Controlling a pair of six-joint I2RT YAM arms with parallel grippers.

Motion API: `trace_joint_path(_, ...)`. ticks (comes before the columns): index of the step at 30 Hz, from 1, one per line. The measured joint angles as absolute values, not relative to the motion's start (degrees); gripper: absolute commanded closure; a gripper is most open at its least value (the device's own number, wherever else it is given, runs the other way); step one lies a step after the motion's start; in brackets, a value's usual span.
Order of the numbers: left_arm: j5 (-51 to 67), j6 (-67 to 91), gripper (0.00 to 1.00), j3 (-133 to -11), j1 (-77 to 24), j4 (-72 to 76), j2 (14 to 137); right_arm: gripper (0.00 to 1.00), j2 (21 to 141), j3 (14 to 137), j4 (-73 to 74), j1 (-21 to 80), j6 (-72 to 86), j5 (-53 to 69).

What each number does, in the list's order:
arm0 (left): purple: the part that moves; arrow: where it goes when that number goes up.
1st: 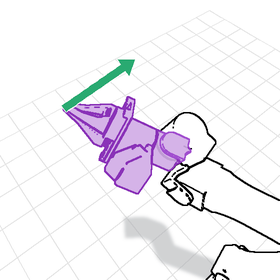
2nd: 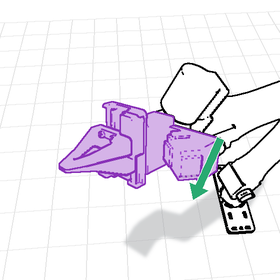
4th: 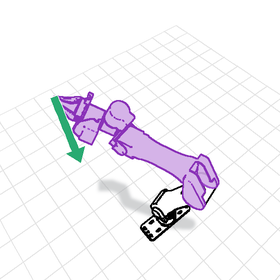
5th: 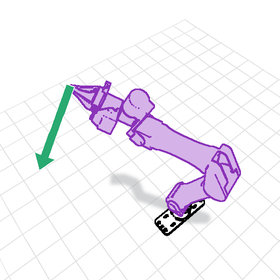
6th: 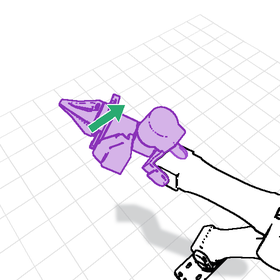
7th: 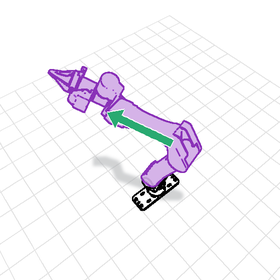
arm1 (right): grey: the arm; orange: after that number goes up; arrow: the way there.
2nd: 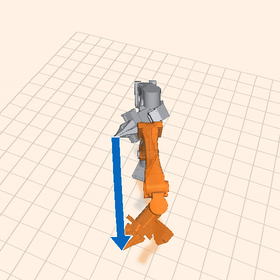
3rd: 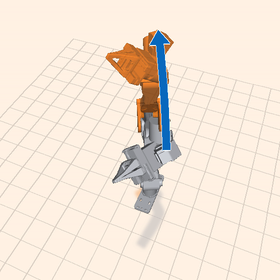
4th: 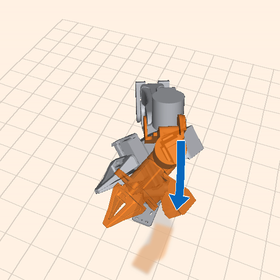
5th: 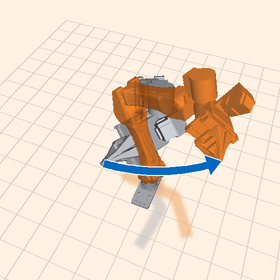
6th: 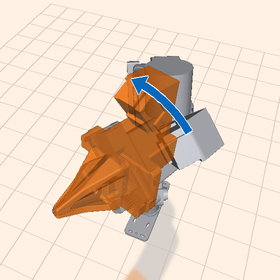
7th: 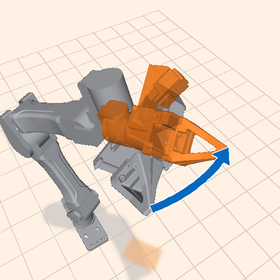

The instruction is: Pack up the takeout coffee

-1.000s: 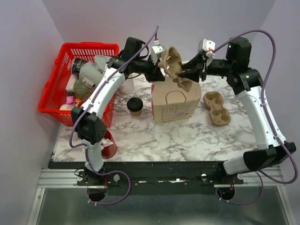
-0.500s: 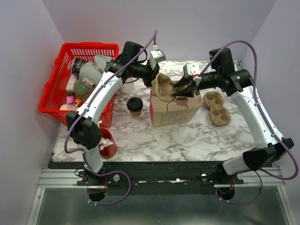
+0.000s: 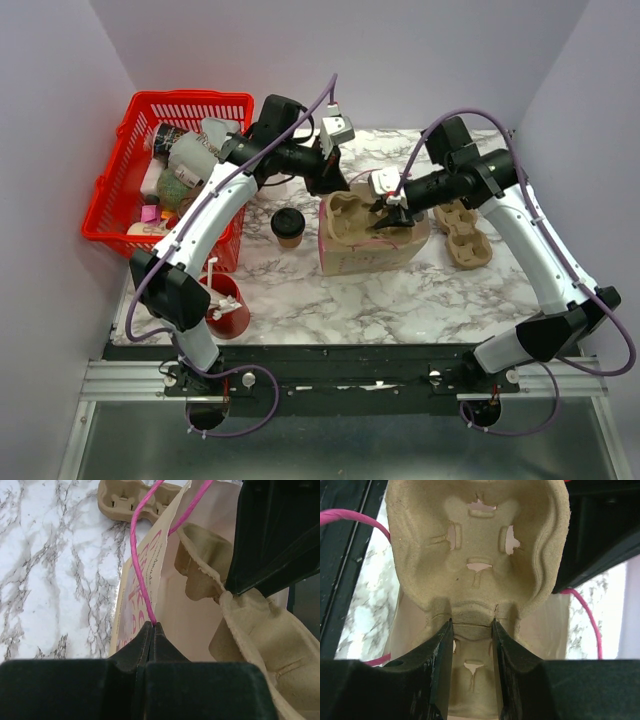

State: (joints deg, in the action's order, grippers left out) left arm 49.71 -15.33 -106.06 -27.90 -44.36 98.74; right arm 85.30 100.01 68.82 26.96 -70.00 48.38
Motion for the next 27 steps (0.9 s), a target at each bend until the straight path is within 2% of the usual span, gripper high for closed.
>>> trace_joint_path(19, 44.1, -16.71, 1.0, -102.61, -29.36, -45.69, 96.01, 1.0, 87.31, 107.22, 75.35, 33.54, -64.84, 30.02)
trace_joint_path(27, 43.97, -16.64, 1.0, -102.61, -29.76, -45.67, 96.01, 0.99, 92.75, 109.4, 76.27, 36.84, -64.99, 22.9)
